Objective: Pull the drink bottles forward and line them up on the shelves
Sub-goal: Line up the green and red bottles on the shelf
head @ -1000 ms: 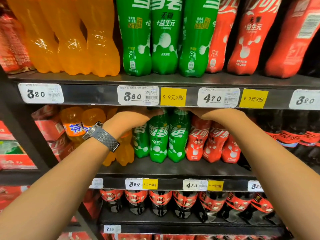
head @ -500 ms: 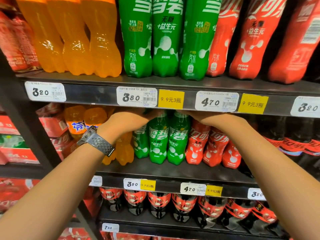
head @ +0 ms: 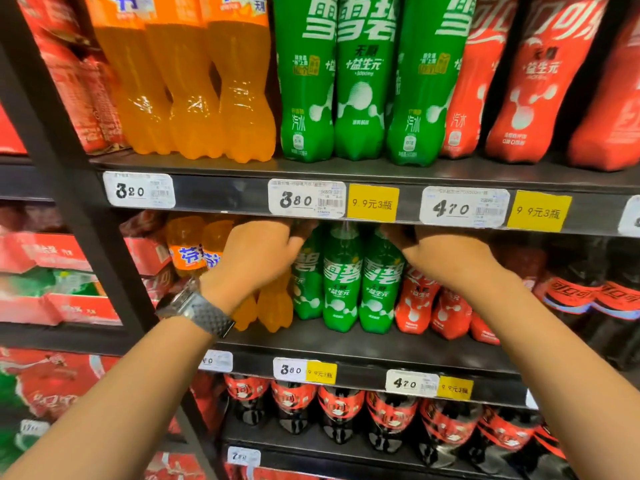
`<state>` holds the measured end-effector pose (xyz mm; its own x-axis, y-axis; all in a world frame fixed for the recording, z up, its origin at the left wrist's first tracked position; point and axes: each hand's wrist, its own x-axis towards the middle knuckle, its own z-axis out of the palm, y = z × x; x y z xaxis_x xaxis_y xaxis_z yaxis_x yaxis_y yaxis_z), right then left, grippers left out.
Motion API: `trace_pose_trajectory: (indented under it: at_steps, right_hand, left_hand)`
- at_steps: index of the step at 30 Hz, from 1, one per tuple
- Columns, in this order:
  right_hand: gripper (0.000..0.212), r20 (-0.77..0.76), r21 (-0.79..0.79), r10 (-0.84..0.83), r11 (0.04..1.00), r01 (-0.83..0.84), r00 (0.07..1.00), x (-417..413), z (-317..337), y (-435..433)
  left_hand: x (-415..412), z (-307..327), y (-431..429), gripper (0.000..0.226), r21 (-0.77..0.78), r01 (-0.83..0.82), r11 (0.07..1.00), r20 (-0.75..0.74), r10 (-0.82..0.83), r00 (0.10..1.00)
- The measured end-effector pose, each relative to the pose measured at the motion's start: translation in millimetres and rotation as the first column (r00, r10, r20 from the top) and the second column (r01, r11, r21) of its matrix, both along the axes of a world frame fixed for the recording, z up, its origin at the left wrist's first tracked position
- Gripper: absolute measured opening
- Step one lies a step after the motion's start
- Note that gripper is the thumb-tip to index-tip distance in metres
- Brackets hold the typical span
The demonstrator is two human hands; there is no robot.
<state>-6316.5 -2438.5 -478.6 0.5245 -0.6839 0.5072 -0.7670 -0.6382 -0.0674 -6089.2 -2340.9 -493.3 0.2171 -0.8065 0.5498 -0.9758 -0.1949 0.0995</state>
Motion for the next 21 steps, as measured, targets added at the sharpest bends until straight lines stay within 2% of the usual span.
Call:
trace_pose_trajectory:
  at_steps: [3, 6, 9, 11, 13, 15, 17, 19, 21]
  right_hand:
    - [0.023, 0.074, -0.264, -0.031, 0.963, 0.049, 0.997, 9.8, -18.8, 22.1]
    - [0.018, 0.079, -0.300, 0.106, 0.951, -0.078, 0.991, 41.4, -29.4, 49.5]
    - [0.018, 0.096, -0.270, 0.231, 0.942, -0.198, 0.968, 80.7, -27.6, 65.3]
    - [0.022, 0.162, -0.178, 0.242, 0.961, -0.213, 0.957, 106.3, -22.5, 70.6]
    - [0.033, 0.180, 0.003, 0.143, 0.989, -0.146, 0.973, 128.8, -15.4, 67.9]
    - [0.037, 0.043, 0.206, 0.043, 0.977, -0.051, 0.998, 150.3, -5.8, 60.8]
    - [0.037, -0.140, 0.404, 0.030, 0.914, 0.030, 0.990, 165.8, 5.4, 60.3]
    - [0.039, -0.198, 0.520, 0.009, 0.849, 0.097, 0.980, 171.1, 13.4, 59.4]
    - [0.042, -0.203, 0.611, -0.019, 0.779, 0.142, 0.979, 174.9, 18.5, 58.3]
  left_hand:
    - [30.5, -7.8, 36.4, 0.026, -0.237, 0.026, 0.971, 0.137, 0.007, 0.991]
    - [67.1, -22.6, 60.3, 0.003, -0.285, 0.036, 0.958, 0.057, -0.020, 0.998]
    - [92.2, -34.1, 73.8, 0.009, -0.313, 0.025, 0.950, -0.086, -0.054, 0.995]
    - [97.9, -35.3, 75.8, 0.007, -0.306, 0.032, 0.952, -0.099, -0.066, 0.993]
    - [99.7, -31.5, 73.1, 0.005, -0.314, 0.019, 0.949, -0.092, -0.050, 0.994]
    - [101.2, -22.3, 69.3, 0.003, -0.319, -0.024, 0.947, -0.120, -0.016, 0.993]
    - [102.0, -6.9, 63.8, 0.018, -0.276, -0.081, 0.958, -0.145, 0.042, 0.989]
    - [101.0, 5.5, 56.6, 0.032, -0.081, -0.128, 0.988, -0.137, 0.117, 0.984]
    - [100.7, 13.4, 49.3, 0.030, 0.188, -0.171, 0.967, -0.117, 0.195, 0.974]
